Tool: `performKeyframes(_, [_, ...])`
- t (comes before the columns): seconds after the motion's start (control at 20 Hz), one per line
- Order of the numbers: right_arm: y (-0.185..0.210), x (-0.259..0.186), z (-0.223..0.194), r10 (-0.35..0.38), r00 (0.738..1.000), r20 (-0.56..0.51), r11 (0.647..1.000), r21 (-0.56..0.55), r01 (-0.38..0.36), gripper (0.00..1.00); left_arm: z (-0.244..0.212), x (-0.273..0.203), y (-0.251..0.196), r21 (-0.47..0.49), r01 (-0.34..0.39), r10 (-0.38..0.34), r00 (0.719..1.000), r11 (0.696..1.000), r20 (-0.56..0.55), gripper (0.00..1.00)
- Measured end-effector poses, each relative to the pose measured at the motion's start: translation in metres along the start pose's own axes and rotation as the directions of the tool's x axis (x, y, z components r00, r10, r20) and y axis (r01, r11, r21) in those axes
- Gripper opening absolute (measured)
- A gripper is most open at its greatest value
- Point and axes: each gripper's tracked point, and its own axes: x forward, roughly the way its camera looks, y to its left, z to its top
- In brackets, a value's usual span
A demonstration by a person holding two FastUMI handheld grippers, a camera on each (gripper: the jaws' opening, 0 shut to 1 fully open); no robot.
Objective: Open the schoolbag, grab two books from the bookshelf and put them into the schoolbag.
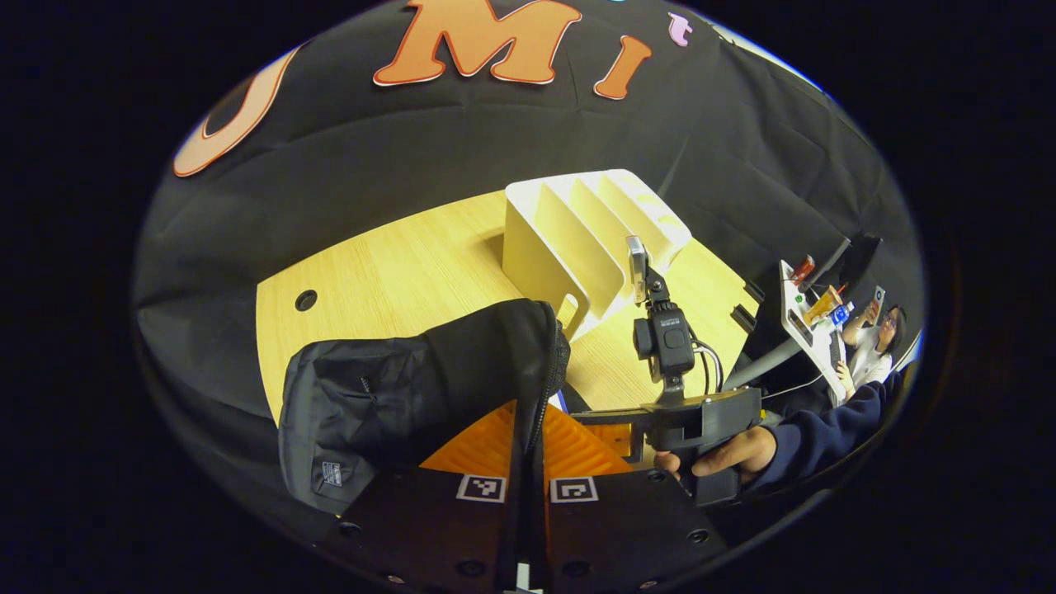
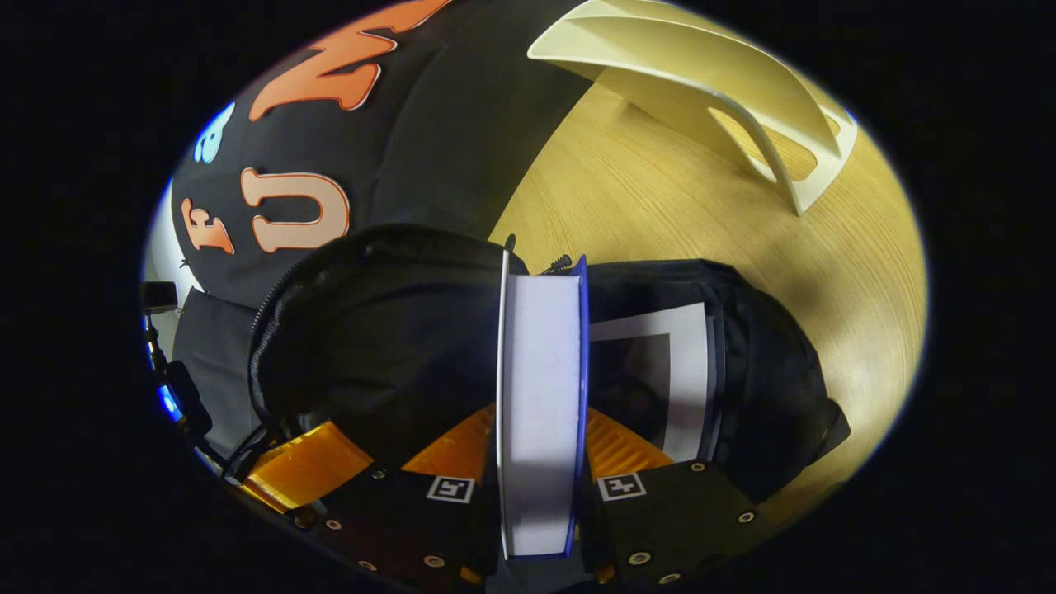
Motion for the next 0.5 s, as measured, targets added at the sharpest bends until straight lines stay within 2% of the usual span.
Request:
performKeyframes(0.05, [-0.009,0.0,-0.001,-0.043,0.999,-0.019,0.999,-0.01,0.043,0.55,-0.001,0.0,0.002,-0.01,-0.001,0.001,1.0,1.0,0.0,0.06])
performKeyframes(0.1, [-0.014,-0.002,0.0,-0.06,0.998,-0.027,0.998,-0.016,0.06,0.53,-0.001,0.0,0.004,-0.019,-0.001,0.001,1.0,1.0,0.001,0.06])
performKeyframes(0.15, [-0.011,-0.003,0.003,-0.062,0.998,-0.028,0.998,-0.012,0.061,0.6,-0.003,0.0,0.006,-0.026,-0.001,0.001,1.0,1.0,0.003,0.06])
performKeyframes(0.2, [-0.011,-0.007,0.006,-0.064,0.998,-0.029,0.998,-0.002,0.064,0.62,-0.004,-0.001,0.007,-0.033,-0.001,0.001,1.0,0.999,0.006,0.06])
performKeyframes(0.35, [-0.027,-0.021,0.014,-0.129,0.992,-0.01,0.991,-0.036,0.128,0.92,-0.004,0.005,0.008,-0.038,-0.005,0.005,1.0,0.999,0.007,0.06])
performKeyframes(0.4, [-0.028,-0.024,0.016,-0.141,0.99,-0.002,0.989,-0.043,0.141,0.96,-0.003,0.006,0.007,-0.038,-0.004,0.004,1.0,0.999,0.006,0.06])
performKeyframes(0.5, [-0.03,-0.033,0.022,-0.148,0.989,0.008,0.989,-0.03,0.148,0.97,-0.005,0.008,0.006,-0.032,0.001,-0.001,1.0,1.0,0.006,0.06])
